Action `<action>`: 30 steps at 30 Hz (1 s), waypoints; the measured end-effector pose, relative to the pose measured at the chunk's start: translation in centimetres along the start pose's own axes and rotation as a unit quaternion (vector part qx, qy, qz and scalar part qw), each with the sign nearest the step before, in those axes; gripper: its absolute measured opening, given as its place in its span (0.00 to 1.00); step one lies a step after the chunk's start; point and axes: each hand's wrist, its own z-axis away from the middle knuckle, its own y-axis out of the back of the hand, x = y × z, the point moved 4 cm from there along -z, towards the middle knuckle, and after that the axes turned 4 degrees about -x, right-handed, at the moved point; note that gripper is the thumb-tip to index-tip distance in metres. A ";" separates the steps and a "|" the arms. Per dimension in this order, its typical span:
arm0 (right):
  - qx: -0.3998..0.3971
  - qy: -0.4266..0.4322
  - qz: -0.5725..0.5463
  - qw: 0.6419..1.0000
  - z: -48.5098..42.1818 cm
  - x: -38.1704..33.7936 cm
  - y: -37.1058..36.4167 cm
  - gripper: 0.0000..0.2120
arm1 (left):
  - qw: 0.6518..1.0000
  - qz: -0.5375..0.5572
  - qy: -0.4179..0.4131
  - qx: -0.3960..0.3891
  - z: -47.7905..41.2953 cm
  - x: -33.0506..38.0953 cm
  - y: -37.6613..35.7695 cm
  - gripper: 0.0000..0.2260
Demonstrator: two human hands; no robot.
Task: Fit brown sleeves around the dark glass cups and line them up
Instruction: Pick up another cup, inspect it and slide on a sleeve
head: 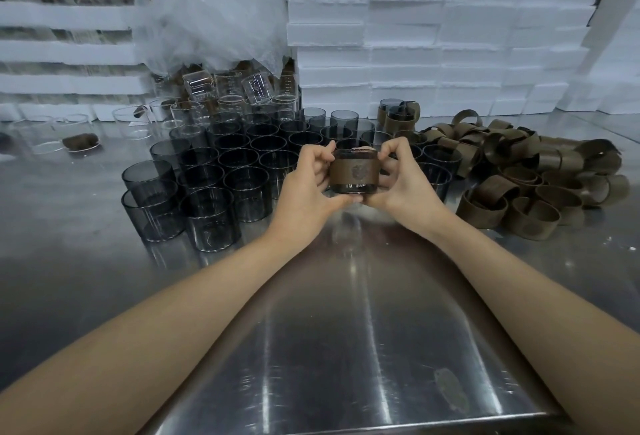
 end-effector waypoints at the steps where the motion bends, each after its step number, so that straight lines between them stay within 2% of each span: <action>1: 0.002 0.000 -0.003 1.000 0.0 0.0 0.0 0.30 | 1.000 0.011 0.007 0.003 0.0 -0.1 0.0 0.27; 8: 0.016 0.019 0.010 1.000 -0.1 -0.1 -0.3 0.30 | 0.999 0.034 0.037 0.010 -0.2 -0.7 0.2 0.29; 11: -0.003 0.031 0.019 0.999 0.0 0.0 -0.4 0.32 | 0.999 0.037 0.036 -0.004 -0.1 -0.6 0.1 0.35; 15: -0.036 0.030 -0.005 0.999 0.0 0.2 -0.9 0.31 | 0.999 0.022 0.027 -0.004 0.1 -0.4 0.2 0.33; 24: 0.026 0.036 0.023 0.999 0.0 -0.1 -0.8 0.32 | 0.999 0.009 0.037 0.021 -0.1 -0.5 0.4 0.32; 27: -0.008 0.028 0.019 0.999 0.1 -0.7 -0.8 0.28 | 0.999 0.006 0.033 0.021 0.0 -0.6 0.4 0.32; 30: -0.025 -0.002 -0.053 0.998 -0.1 -1.4 -0.5 0.19 | 0.999 0.010 0.026 0.030 0.1 -0.1 0.3 0.32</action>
